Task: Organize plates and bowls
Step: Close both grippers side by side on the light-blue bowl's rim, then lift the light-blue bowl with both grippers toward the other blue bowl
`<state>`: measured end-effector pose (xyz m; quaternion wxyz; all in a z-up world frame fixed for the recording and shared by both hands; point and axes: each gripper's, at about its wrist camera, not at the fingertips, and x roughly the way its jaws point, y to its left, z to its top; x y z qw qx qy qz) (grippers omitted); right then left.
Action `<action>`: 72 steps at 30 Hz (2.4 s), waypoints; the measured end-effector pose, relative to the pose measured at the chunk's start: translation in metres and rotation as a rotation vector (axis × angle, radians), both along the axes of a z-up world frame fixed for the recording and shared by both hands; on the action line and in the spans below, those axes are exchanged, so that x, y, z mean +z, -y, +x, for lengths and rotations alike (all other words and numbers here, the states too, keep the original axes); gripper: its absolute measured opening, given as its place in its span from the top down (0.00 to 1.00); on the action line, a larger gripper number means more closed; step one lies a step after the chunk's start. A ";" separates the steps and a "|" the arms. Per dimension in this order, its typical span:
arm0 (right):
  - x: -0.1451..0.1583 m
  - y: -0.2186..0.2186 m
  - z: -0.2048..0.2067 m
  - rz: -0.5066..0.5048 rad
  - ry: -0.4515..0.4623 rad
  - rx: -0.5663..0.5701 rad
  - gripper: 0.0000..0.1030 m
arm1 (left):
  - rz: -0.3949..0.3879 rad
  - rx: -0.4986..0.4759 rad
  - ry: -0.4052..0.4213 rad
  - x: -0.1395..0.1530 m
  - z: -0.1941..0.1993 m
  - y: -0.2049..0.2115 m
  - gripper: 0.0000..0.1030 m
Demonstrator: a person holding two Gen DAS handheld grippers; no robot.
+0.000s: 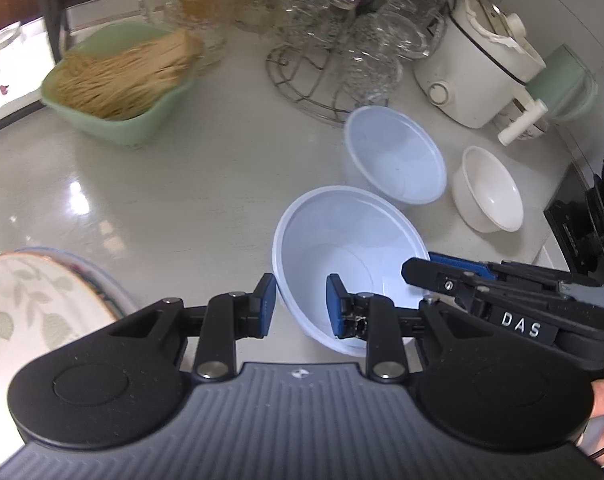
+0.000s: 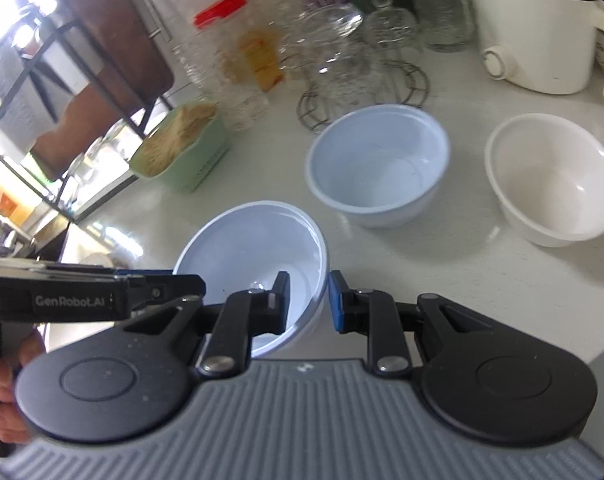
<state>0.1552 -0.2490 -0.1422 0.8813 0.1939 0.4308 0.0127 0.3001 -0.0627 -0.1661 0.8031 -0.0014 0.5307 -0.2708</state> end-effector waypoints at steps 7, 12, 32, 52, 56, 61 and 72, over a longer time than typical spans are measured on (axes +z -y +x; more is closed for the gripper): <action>-0.004 -0.012 0.009 -0.023 -0.023 0.037 0.77 | 0.042 0.010 0.014 -0.005 0.000 -0.004 0.69; -0.008 -0.015 0.012 -0.025 -0.039 0.044 0.77 | 0.076 -0.008 0.025 -0.012 -0.002 -0.001 0.69; 0.021 -0.015 -0.002 -0.094 0.055 0.013 0.76 | 0.076 0.038 0.083 0.008 -0.008 -0.007 0.58; 0.116 0.005 -0.025 -0.144 0.284 -0.072 0.76 | -0.071 0.032 0.269 0.111 -0.034 0.009 0.54; 0.120 0.014 -0.033 -0.148 0.288 -0.091 0.76 | -0.085 0.012 0.279 0.118 -0.037 0.022 0.54; 0.119 0.030 -0.042 -0.162 0.278 -0.123 0.76 | -0.100 -0.015 0.260 0.116 -0.040 0.045 0.53; 0.104 0.085 -0.059 -0.174 0.244 -0.199 0.76 | -0.097 -0.090 0.232 0.097 -0.036 0.118 0.53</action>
